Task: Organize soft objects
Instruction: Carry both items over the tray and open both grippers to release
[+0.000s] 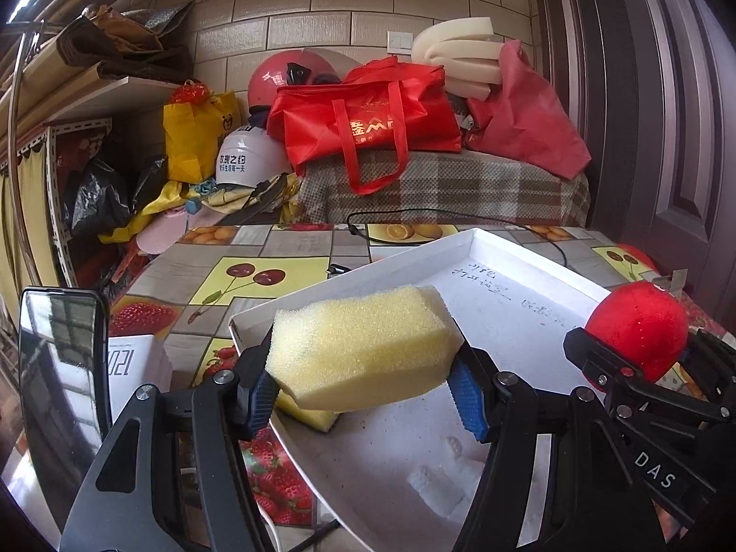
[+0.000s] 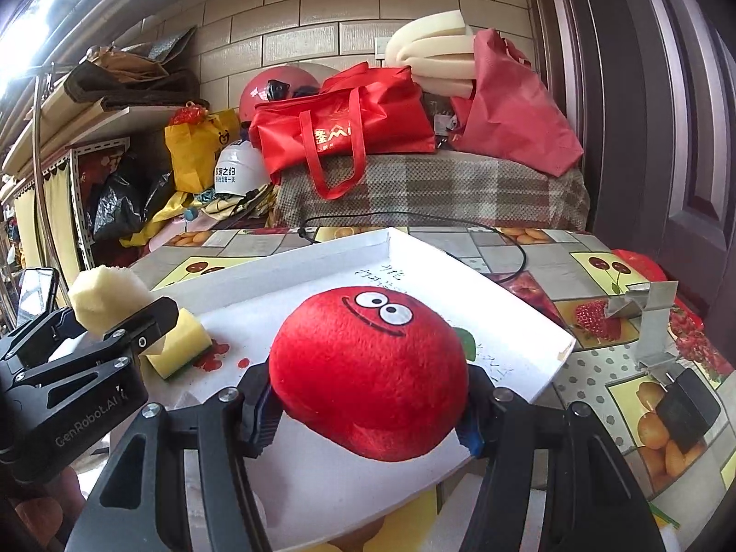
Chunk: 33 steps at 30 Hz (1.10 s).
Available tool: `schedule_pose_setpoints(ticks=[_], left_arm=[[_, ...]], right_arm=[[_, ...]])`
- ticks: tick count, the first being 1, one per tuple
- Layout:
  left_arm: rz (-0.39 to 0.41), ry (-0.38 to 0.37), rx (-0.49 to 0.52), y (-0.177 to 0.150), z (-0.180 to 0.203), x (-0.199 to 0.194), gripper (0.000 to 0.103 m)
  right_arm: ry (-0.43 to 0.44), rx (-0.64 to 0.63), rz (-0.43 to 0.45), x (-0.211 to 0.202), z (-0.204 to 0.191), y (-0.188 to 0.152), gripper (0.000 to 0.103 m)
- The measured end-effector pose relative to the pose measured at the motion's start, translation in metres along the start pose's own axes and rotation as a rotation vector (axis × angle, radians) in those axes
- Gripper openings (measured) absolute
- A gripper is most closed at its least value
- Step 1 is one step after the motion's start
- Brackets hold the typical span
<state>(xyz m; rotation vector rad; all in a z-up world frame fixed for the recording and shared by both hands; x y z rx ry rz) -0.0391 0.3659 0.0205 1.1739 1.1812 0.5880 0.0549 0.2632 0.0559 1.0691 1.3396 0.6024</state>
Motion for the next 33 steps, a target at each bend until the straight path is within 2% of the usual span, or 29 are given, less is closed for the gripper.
schedule_pose_setpoints(ticks=[9, 11, 12, 13, 16, 18, 26, 28, 33], left_arm=[[-0.011, 0.013, 0.014, 0.001, 0.004, 0.008, 0.065], [-0.017, 0.019, 0.005, 0.001, 0.002, 0.009, 0.07], [-0.017, 0.03, -0.006, 0.002, 0.0, 0.01, 0.071], [-0.015, 0.042, -0.02, 0.002, -0.004, 0.01, 0.077], [-0.025, 0.077, -0.062, 0.001, -0.014, 0.012, 0.095], [-0.038, 0.076, -0.081, 0.0, -0.018, 0.014, 0.099], [-0.018, 0.09, -0.088, 0.001, -0.02, 0.01, 0.1], [-0.009, 0.088, -0.091, 0.002, -0.021, 0.008, 0.1], [0.03, 0.088, -0.114, 0.004, -0.026, -0.002, 0.101]], right_arm=[[-0.023, 0.023, -0.052, 0.014, 0.006, -0.002, 0.062], [-0.026, 0.022, -0.05, 0.013, 0.007, -0.002, 0.065], [-0.025, 0.017, -0.049, 0.013, 0.005, -0.002, 0.07], [-0.035, 0.015, -0.044, 0.013, 0.006, 0.0, 0.078], [-0.052, 0.031, -0.021, 0.009, 0.009, 0.001, 0.088], [-0.055, 0.047, -0.018, 0.009, 0.013, 0.001, 0.094], [-0.073, 0.04, 0.011, 0.005, 0.012, 0.005, 0.099], [-0.076, 0.037, 0.027, 0.001, 0.012, 0.005, 0.103], [-0.055, -0.004, 0.088, -0.01, 0.003, 0.01, 0.103]])
Point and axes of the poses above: each gripper's, at about its wrist camera, not at the fingertips, and x roughly the way its jaws point, z to its right, y to its top, the point moved 8 cm from there along x, roughly the way its jaws point, and after that the axes turned 14 degrees about y, right-handed, at the moved point
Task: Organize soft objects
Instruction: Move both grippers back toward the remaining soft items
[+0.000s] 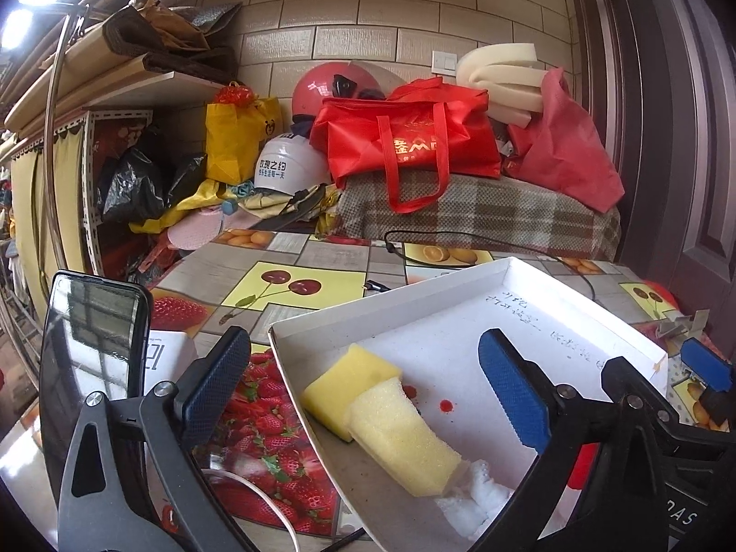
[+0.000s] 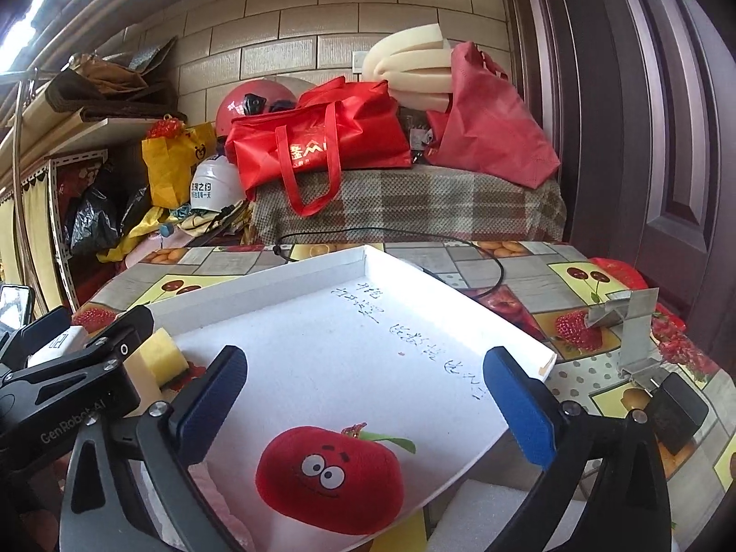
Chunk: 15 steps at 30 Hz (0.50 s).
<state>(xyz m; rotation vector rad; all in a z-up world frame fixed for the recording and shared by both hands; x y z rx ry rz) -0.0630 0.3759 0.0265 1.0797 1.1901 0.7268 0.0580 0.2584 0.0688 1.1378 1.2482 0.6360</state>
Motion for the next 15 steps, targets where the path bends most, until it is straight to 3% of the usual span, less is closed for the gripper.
schedule_pose_setpoints(ticks=[4, 15], left_arm=[[-0.002, -0.018, 0.004, -0.003, -0.002, -0.007, 0.103], [0.03, -0.084, 0.072, -0.017, -0.003, -0.048, 0.103]], right_arm=[[0.018, -0.008, 0.04, -0.009, -0.002, 0.003, 0.103], [0.016, -0.026, 0.041, -0.037, -0.001, -0.008, 0.103]])
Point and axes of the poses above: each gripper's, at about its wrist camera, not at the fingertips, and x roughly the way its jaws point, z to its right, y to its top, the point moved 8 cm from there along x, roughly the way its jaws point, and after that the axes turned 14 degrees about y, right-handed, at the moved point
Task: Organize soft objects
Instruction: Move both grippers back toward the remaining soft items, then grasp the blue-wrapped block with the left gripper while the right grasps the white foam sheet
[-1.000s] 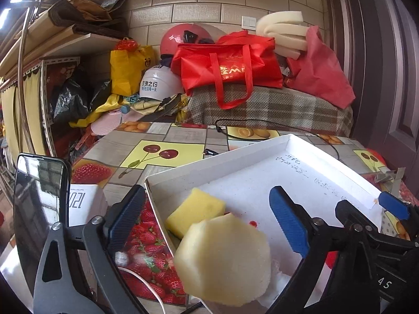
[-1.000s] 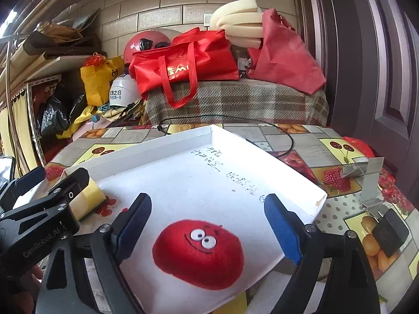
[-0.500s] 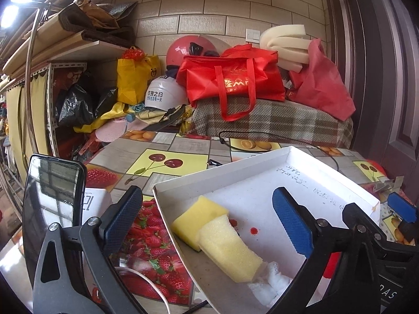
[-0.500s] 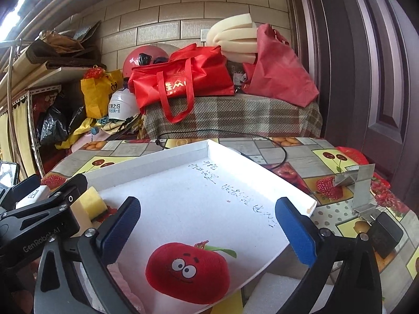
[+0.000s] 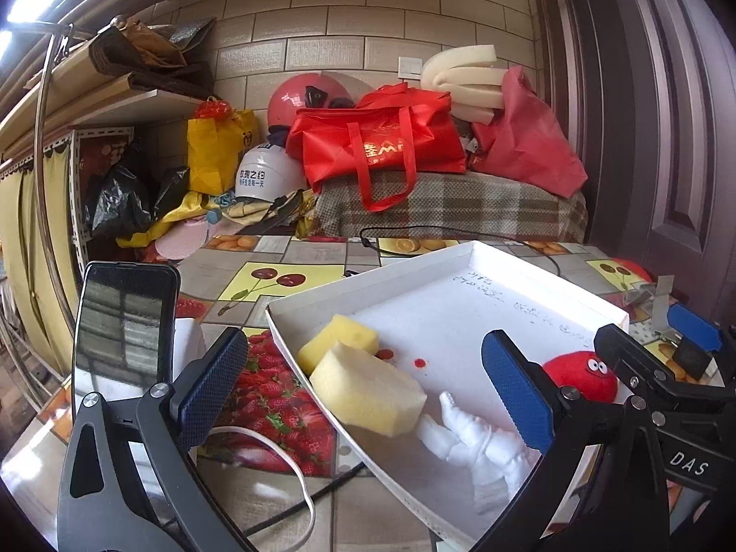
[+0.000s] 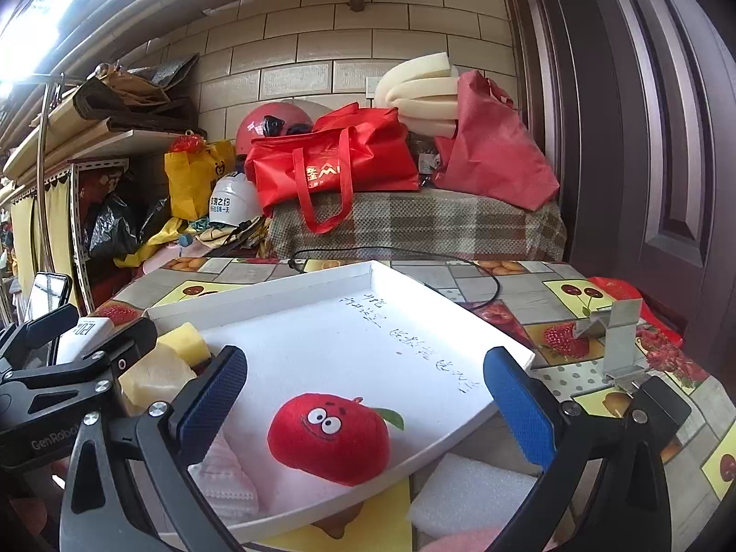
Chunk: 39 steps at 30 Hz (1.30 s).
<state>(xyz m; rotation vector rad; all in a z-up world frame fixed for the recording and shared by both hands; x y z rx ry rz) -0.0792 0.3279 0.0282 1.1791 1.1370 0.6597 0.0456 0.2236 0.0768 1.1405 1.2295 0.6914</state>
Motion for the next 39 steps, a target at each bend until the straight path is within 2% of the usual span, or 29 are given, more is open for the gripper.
schedule_pose_setpoints(ticks=[7, 15, 22, 26, 34, 39], left_arm=[[0.022, -0.13, 0.034, -0.012, 0.002, -0.043, 0.103], [0.022, -0.313, 0.158, -0.032, 0.025, -0.095, 0.103], [-0.047, -0.491, 0.274, -0.053, 0.058, -0.119, 0.102], [-0.081, -0.588, 0.326, -0.062, 0.076, -0.132, 0.102], [-0.123, -0.674, 0.46, -0.081, 0.105, -0.146, 0.102], [-0.233, -0.691, 0.498, -0.095, 0.114, -0.133, 0.102]], right_arm=[[0.005, 0.048, -0.007, -0.032, 0.01, -0.013, 0.103], [0.018, 0.045, -0.025, -0.08, 0.025, -0.029, 0.103], [-0.062, 0.077, -0.166, -0.114, 0.079, -0.056, 0.103], [-0.04, 0.109, -0.224, -0.128, 0.101, -0.07, 0.103], [0.02, 0.094, -0.34, -0.12, 0.099, -0.088, 0.102], [0.021, 0.039, -0.393, -0.11, 0.09, -0.093, 0.101]])
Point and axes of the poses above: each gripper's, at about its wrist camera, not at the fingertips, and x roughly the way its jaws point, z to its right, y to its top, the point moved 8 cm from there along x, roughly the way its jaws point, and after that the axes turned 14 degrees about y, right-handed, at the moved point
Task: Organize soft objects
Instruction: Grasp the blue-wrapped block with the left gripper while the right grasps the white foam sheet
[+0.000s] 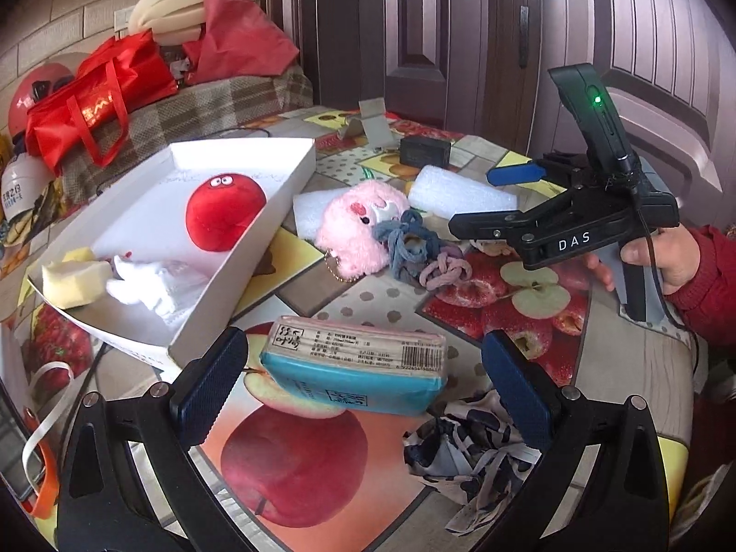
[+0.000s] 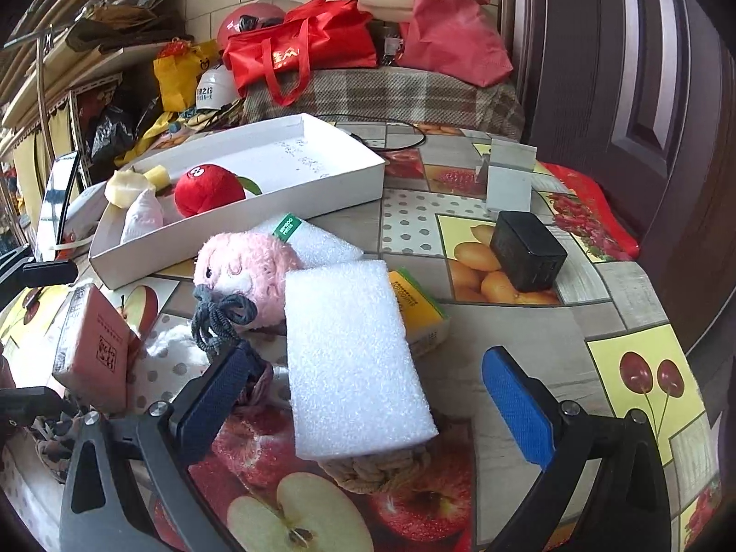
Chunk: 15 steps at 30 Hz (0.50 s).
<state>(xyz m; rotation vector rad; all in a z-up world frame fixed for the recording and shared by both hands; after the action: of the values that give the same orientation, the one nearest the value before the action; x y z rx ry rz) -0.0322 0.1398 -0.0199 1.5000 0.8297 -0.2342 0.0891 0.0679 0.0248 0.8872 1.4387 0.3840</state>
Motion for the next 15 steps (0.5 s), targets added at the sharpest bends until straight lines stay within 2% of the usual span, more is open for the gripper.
schedule_pose_setpoints(ticks=[5, 7, 8, 9, 10, 12, 13, 15], left_arm=[[-0.064, -0.043, -0.045, -0.004, -0.005, 0.013, 0.102], [-0.082, -0.048, -0.053, -0.005, -0.007, 0.016, 0.101], [-0.091, -0.045, -0.052, -0.006, -0.007, 0.017, 0.097], [-0.1, -0.042, -0.049, -0.006, -0.007, 0.019, 0.082], [-0.11, -0.045, -0.044, -0.007, -0.005, 0.02, 0.074], [-0.101, -0.061, -0.036, -0.007, -0.003, 0.018, 0.074], [-0.087, -0.066, -0.029, -0.006, -0.001, 0.015, 0.074], [-0.049, -0.024, -0.021, -0.004, -0.003, 0.008, 0.074]], right_arm=[[0.008, 0.012, -0.034, 0.006, 0.003, -0.002, 0.095], [0.013, 0.019, -0.036, 0.006, 0.004, -0.003, 0.087], [0.017, 0.022, -0.039, 0.007, 0.005, -0.003, 0.084], [0.021, 0.023, -0.043, 0.008, 0.005, -0.004, 0.075], [0.024, 0.025, -0.048, 0.009, 0.006, -0.004, 0.062], [0.025, 0.026, -0.049, 0.009, 0.005, -0.004, 0.049], [0.023, 0.022, -0.034, 0.006, 0.005, -0.003, 0.049], [0.016, 0.006, 0.021, -0.004, 0.002, 0.001, 0.049]])
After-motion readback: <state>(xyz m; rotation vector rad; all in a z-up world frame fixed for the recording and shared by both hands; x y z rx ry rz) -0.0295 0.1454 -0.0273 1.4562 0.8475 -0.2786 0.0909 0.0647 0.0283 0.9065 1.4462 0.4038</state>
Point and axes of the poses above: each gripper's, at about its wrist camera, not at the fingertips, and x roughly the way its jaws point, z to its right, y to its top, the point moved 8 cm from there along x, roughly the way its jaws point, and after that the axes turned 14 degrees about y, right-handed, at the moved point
